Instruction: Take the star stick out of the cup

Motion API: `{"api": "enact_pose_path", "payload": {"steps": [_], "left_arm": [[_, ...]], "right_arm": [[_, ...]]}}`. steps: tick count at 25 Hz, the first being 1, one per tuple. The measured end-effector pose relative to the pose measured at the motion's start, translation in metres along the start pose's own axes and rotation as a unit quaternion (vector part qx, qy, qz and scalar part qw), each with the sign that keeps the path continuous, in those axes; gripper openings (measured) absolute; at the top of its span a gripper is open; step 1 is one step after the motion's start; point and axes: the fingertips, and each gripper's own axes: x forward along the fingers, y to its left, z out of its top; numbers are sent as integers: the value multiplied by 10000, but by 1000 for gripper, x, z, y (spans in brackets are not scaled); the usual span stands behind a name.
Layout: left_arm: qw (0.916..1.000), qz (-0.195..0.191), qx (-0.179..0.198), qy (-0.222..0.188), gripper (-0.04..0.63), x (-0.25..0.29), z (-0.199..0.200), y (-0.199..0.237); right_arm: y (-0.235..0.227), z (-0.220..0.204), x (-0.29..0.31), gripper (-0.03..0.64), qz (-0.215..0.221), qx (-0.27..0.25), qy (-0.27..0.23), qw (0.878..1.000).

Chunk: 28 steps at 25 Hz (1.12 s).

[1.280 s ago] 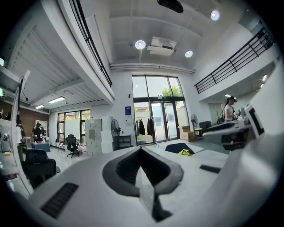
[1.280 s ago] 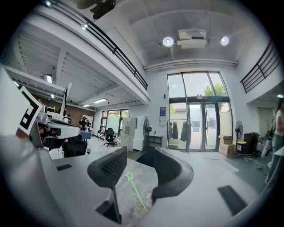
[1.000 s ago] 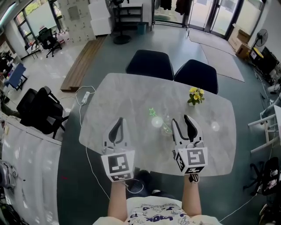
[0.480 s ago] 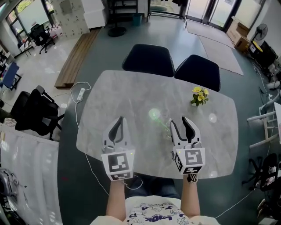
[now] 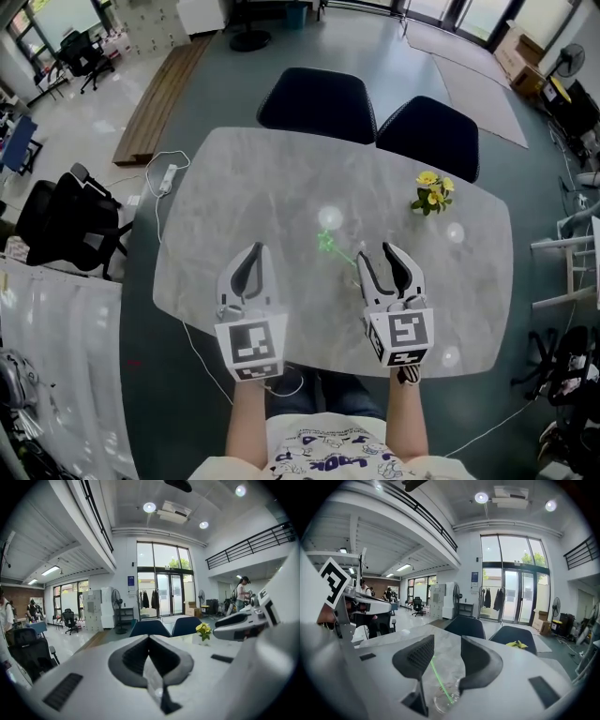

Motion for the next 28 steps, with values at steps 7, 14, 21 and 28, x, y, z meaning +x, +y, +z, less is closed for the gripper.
{"api": "enact_pose_path", "payload": {"steps": [7,14,21,28], "left_arm": [[9996,74,-49,283,2,7,-23,-11],[9990,107,-75,437,2,13,-37,-15],[9980,131,-133,599,2,17,-52,-13],[9971,171,-189,718,2,24,-65,-9]], "right_arm": [[2,-24,14,189,396,-209,330,9985],[7,-46,28,189,746,-419,659,9941],[20,-65,43,189,1168,-825,1017,9845],[31,-85,57,187,1506,-1143,1340,9728]]}}
